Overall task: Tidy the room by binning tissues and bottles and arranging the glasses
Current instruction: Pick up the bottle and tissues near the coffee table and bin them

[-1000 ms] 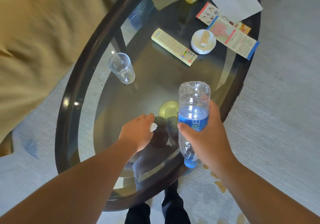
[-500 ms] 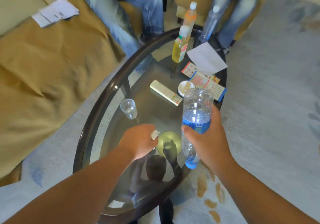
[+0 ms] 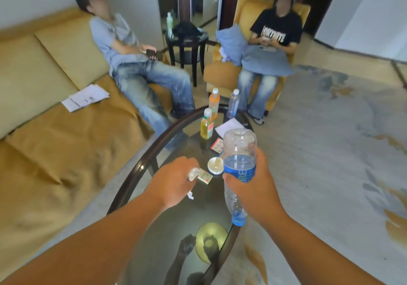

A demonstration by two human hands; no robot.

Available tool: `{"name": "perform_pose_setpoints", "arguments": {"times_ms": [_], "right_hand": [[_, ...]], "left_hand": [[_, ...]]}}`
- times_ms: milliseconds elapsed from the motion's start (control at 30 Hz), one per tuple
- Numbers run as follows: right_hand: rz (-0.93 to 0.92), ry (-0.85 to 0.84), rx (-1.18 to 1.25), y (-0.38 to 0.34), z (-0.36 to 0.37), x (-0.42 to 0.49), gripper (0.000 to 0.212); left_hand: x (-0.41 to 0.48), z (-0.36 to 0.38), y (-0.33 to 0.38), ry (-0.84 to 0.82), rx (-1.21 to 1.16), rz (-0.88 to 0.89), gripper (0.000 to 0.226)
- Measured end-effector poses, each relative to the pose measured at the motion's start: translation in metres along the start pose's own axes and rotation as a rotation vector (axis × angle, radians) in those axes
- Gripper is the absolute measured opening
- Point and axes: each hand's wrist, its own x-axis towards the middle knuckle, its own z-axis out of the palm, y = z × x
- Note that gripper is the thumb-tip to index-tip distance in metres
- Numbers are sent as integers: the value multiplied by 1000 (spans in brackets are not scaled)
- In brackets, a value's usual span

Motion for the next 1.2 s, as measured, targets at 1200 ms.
{"name": "perform_pose_setpoints", "arguments": {"times_ms": [1200], "right_hand": [[-149,937,-53,-107,-164,-362,63]], "left_hand": [[-162,-68,304,49,-179,968,26]]}}
